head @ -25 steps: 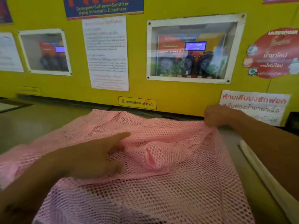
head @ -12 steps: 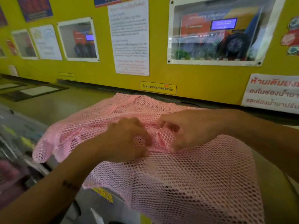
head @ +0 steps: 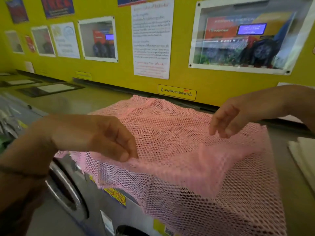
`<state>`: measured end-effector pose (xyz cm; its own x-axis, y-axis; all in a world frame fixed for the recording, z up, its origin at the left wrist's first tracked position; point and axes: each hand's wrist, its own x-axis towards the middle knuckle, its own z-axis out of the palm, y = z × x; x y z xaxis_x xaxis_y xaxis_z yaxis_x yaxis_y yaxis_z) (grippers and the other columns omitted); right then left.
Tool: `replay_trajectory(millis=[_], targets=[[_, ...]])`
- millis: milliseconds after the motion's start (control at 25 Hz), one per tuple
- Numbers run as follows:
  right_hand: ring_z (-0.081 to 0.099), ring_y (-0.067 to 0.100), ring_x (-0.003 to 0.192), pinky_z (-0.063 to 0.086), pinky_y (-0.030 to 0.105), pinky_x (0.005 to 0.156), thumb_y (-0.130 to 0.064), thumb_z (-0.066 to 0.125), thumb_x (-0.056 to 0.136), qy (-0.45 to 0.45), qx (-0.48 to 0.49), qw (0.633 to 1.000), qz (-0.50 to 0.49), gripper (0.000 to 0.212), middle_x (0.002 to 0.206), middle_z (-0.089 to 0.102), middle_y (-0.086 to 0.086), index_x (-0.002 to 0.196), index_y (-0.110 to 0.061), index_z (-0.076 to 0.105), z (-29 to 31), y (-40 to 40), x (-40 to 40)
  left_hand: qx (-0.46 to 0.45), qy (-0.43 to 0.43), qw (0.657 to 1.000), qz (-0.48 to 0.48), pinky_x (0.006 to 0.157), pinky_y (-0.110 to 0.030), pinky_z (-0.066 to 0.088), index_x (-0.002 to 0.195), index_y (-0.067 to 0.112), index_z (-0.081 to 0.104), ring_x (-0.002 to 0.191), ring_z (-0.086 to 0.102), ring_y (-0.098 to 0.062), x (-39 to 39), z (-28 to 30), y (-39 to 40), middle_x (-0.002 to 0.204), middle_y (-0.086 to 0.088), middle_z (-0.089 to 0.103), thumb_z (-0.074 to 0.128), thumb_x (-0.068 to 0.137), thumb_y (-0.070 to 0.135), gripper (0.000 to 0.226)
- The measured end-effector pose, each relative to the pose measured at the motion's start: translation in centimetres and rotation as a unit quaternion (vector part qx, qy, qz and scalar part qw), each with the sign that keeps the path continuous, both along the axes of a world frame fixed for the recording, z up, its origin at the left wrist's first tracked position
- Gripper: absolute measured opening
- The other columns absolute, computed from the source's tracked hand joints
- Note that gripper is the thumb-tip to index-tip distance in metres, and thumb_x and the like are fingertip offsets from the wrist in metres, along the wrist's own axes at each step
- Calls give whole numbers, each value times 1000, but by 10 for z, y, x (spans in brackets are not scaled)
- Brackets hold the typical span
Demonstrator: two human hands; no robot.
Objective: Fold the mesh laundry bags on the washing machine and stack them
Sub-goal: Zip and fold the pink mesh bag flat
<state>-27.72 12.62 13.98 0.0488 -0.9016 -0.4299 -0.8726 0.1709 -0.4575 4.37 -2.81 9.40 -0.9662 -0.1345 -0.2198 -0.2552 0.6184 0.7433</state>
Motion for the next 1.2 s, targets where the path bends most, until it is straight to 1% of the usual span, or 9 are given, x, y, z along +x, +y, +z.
replay_trajectory(millis=[200, 440, 560, 640, 800, 920, 1000, 1080, 1200], targets=[[63, 5, 96, 54, 37, 90, -22, 61, 90, 203, -106, 973, -5, 33, 105, 65, -14, 116, -42, 60, -16, -29, 43, -29, 118, 976, 178, 81, -33, 45, 99, 23, 74, 92, 70, -14, 3, -10, -7, 103, 1, 76, 62, 85, 26, 19], [45, 11, 126, 39, 33, 105, -40, 62, 90, 236, -79, 966, 67, 57, 143, 43, -9, 140, -44, 35, -39, -67, 98, -39, 341, 829, 442, 66, -26, 42, 82, 24, 68, 74, 64, -12, 27, -30, -49, 81, 0, 73, 58, 89, 4, 23], [42, 16, 130, 37, 36, 108, -35, 59, 91, 221, -112, 967, 59, 58, 147, 39, -6, 143, -38, 33, -55, -93, 106, -60, 366, 771, 518, 61, -23, 43, 77, 23, 66, 68, 59, -14, 48, -47, -80, 75, -1, 68, 57, 86, -1, 27], [46, 16, 123, 40, 36, 104, -32, 59, 91, 231, -79, 968, 54, 52, 143, 43, -3, 138, -37, 37, -63, -107, 103, -99, 312, 748, 578, 61, -25, 44, 81, 23, 68, 67, 57, -15, 61, -68, -100, 75, 1, 66, 57, 85, 3, 23], [45, 11, 123, 40, 28, 101, -22, 67, 82, 234, -6, 972, 21, 68, 145, 38, -10, 140, -40, 36, -57, -121, 92, -144, 156, 781, 588, 72, -28, 44, 103, 21, 67, 79, 62, -19, 76, -103, -125, 84, -1, 65, 63, 83, 27, 22], [47, 9, 119, 43, 23, 94, -13, 63, 75, 231, 11, 973, 4, 70, 139, 40, -13, 135, -42, 40, -53, -136, 87, -204, 174, 781, 564, 69, -25, 39, 92, 17, 70, 78, 62, -21, 66, -98, -138, 77, 1, 64, 63, 84, 21, 11], [48, 9, 118, 46, 29, 97, -15, 58, 72, 266, -2, 964, -10, 62, 138, 45, -14, 123, -47, 45, -53, -147, 81, -262, 176, 779, 542, 70, -31, 45, 90, 13, 66, 86, 63, -31, 58, -91, -147, 85, -9, 68, 58, 86, 18, 11], [52, 12, 114, 48, 34, 96, -16, 56, 77, 293, -92, 952, -18, 41, 132, 54, -10, 105, -45, 52, -49, -157, 84, -297, 177, 773, 533, 70, -40, 48, 96, 11, 58, 82, 62, -38, 54, -85, -158, 90, -18, 68, 49, 92, 20, 14], [64, 9, 92, 54, 38, 83, -27, 63, 84, 168, -297, 940, -11, 8, 97, 67, -15, 84, -36, 62, -40, -164, 136, -302, 195, 771, 526, 64, -38, 40, 96, 13, 49, 72, 54, -35, 52, -78, -175, 83, -17, 61, 42, 97, 22, 12]])
